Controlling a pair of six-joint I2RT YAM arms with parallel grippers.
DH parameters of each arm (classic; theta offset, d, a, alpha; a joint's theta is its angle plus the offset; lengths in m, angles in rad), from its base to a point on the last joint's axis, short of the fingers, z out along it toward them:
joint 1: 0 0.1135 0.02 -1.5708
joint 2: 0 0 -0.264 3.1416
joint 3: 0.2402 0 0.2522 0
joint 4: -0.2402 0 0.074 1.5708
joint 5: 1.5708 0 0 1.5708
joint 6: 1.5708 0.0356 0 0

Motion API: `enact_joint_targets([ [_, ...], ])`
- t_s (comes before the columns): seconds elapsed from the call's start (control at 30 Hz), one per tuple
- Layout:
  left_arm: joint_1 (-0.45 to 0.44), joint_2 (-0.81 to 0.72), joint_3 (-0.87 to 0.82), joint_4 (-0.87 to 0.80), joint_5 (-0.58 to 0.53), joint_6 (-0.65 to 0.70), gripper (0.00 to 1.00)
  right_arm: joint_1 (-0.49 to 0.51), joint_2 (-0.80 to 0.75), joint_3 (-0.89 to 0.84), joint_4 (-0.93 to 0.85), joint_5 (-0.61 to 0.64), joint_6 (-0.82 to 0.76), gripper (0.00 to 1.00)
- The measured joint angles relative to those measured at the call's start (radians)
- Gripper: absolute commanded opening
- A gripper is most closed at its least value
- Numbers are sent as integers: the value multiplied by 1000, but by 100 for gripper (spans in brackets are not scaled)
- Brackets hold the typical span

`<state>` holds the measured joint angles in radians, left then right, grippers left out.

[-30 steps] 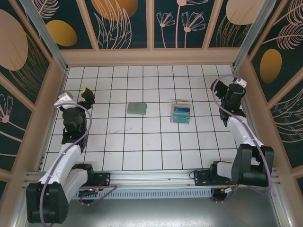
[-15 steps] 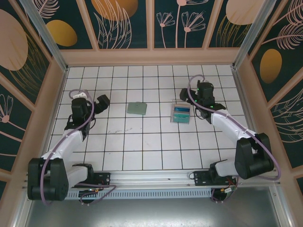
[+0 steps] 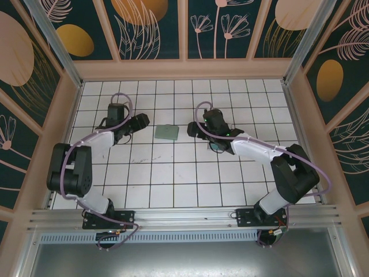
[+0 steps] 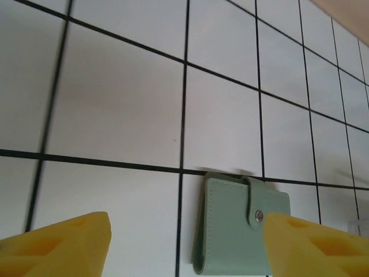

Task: Put the credit cards into the card holder
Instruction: Pick up the card holder from the center of the table.

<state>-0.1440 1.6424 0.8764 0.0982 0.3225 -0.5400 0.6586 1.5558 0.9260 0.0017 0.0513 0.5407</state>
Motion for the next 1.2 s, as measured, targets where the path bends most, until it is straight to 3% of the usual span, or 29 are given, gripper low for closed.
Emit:
enact_joint_targets([
  [0.23, -17, 128, 59, -10, 85, 5, 58, 18, 35, 37, 1, 0, 36, 84],
  [0.47, -27, 186, 66, -25, 130, 8, 44, 18, 79, 68, -7, -1, 58, 83],
  [0.67, -40, 227, 87, -35, 155, 8, 38, 18, 117, 100, -10, -4, 80, 82],
  [0.83, -45, 237, 105, -34, 176, 8, 26, 18, 123, 100, -11, -16, 96, 82],
  [0.97, -49, 243, 108, -35, 194, 8, 23, 18, 125, 102, -11, -19, 98, 82],
  [1.1, -53, 256, 111, -37, 197, 11, 30, 18, 130, 103, -13, -19, 98, 82],
  [1.2, -55, 264, 114, -42, 197, 12, 29, 18, 132, 107, -16, -19, 99, 82],
])
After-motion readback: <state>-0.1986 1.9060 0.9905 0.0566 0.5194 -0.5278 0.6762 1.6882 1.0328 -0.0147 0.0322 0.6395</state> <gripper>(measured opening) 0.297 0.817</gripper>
